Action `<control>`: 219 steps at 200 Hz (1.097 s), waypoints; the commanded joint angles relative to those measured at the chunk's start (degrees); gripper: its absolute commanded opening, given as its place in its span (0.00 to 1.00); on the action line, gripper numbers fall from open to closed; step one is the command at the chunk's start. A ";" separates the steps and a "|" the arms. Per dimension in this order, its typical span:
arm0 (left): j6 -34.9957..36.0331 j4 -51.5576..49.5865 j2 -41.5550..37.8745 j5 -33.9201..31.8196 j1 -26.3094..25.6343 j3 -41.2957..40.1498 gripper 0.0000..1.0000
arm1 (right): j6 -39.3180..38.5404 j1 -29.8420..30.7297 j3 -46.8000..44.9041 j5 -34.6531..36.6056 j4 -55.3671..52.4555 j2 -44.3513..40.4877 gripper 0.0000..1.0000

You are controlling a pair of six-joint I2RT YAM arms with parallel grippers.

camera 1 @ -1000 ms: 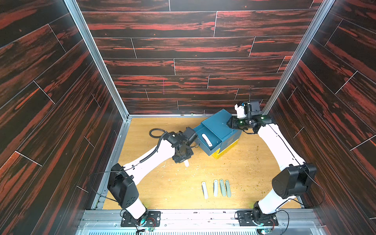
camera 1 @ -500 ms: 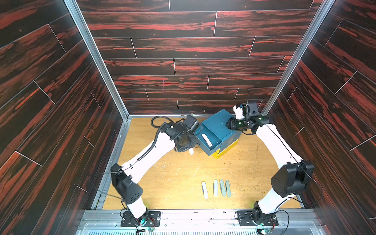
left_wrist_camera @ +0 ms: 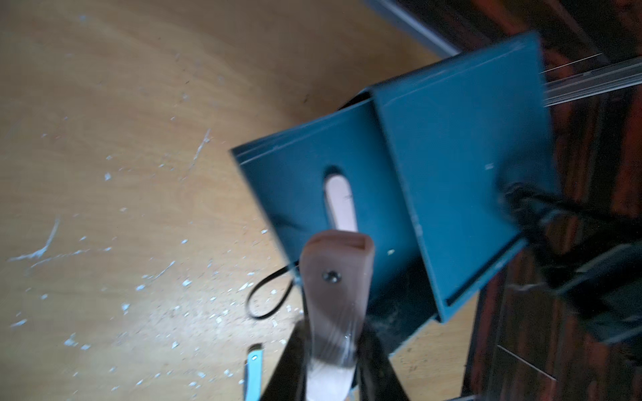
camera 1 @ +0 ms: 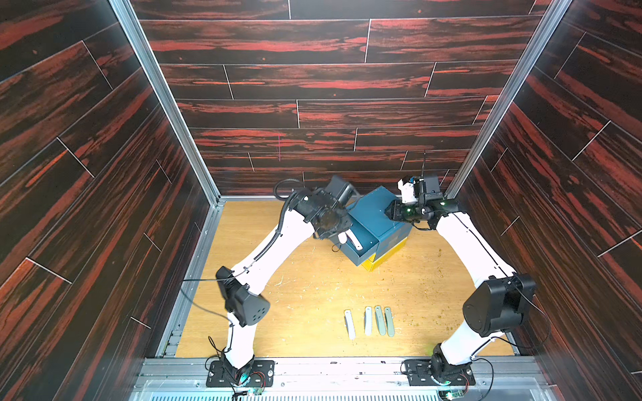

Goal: Place the fruit knives into the drawer by color
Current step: Place the fruit knife in the drawer.

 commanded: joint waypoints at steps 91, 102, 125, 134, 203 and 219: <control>0.37 -4.41 11.92 3.50 -0.75 10.75 0.10 | 0.92 0.20 -1.85 0.05 -2.98 0.82 0.43; 0.21 -4.05 12.52 3.80 -0.75 10.95 0.10 | 0.94 0.18 -1.80 0.10 -3.06 0.68 0.43; -0.09 -3.40 13.46 3.95 -0.76 11.01 0.10 | 0.86 0.20 -1.90 0.30 -3.17 0.65 0.43; -0.14 -3.26 13.81 4.15 -0.75 11.02 0.10 | 0.84 0.22 -1.91 0.34 -3.14 0.59 0.44; -1.05 -2.12 15.92 5.66 -0.78 10.91 0.10 | 0.85 0.18 -1.94 0.41 -3.18 0.56 0.43; -1.38 -1.62 16.47 6.09 -0.79 10.85 0.10 | 0.83 0.21 -1.98 0.49 -3.26 0.56 0.43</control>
